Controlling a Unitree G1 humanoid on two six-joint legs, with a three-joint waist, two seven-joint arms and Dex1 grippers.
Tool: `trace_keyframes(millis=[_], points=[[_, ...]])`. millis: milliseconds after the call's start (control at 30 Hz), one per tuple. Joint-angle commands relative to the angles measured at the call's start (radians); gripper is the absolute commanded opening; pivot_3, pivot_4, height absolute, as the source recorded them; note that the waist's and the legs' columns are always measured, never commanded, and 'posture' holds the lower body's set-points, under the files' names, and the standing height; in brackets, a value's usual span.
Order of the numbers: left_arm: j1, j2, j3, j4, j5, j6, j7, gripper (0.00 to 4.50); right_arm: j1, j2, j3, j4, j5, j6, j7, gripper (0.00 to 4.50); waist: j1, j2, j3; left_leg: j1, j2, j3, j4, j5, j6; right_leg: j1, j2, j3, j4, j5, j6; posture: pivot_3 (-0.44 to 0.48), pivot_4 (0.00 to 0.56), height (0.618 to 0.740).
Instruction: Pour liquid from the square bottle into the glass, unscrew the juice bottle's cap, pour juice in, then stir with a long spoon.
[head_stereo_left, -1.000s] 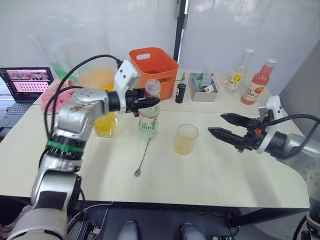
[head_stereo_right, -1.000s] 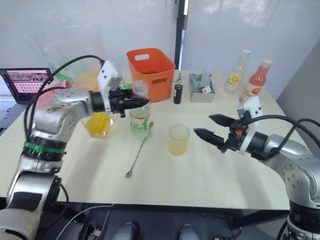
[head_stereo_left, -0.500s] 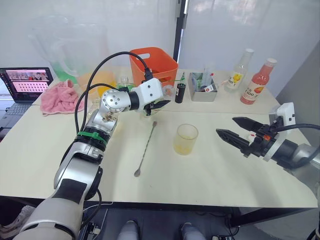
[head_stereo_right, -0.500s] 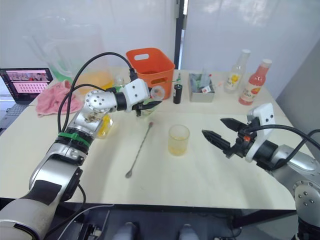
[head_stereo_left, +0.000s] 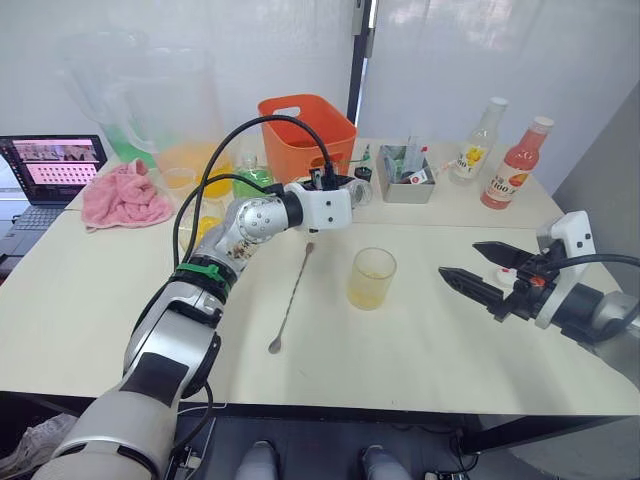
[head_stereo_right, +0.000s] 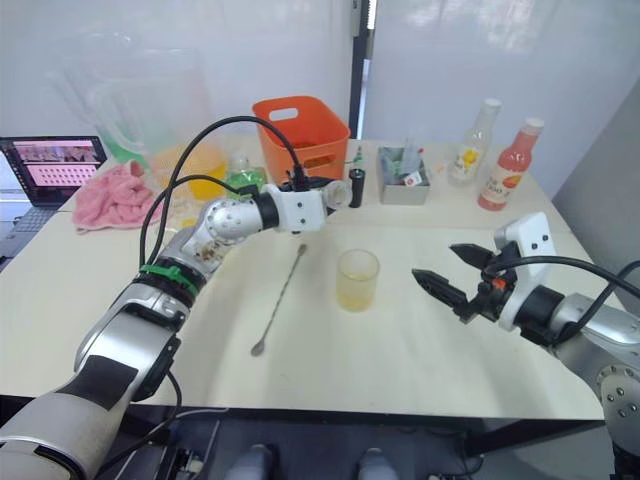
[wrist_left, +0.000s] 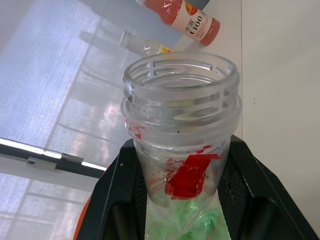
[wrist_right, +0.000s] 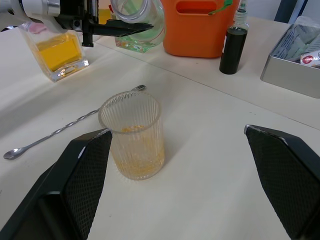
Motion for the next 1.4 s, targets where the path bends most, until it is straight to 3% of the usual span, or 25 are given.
trace_keyframes(millis=[33,667,1400], points=[[-0.021,0.000,0.002,-0.033,0.018,-0.049,0.045,1.49,0.002,-0.014,-0.024,-0.030,0.001,-0.014,-0.005,4.47,0.000,0.000,0.000,0.000,0.000,0.000,0.000,0.000,0.000,0.000,0.000,0.000,0.000,0.000,0.000,0.000,0.150,0.725],[0.021,0.043,-0.064,-0.032,0.174,-0.170,0.173,1.49,-0.018,-0.059,0.005,0.003,-0.013,-0.022,0.049,4.47,0.000,0.000,0.000,0.000,0.000,0.000,0.000,0.000,0.000,0.000,0.000,0.000,0.000,0.000,0.000,0.000,0.150,0.725],[0.009,0.029,-0.154,-0.027,0.341,-0.147,0.335,1.49,0.019,-0.047,0.019,-0.033,-0.027,-0.031,0.079,4.47,0.000,0.000,0.000,0.000,0.000,0.000,0.000,0.000,0.000,0.000,0.000,0.000,0.001,0.000,0.000,0.000,0.150,0.725]])
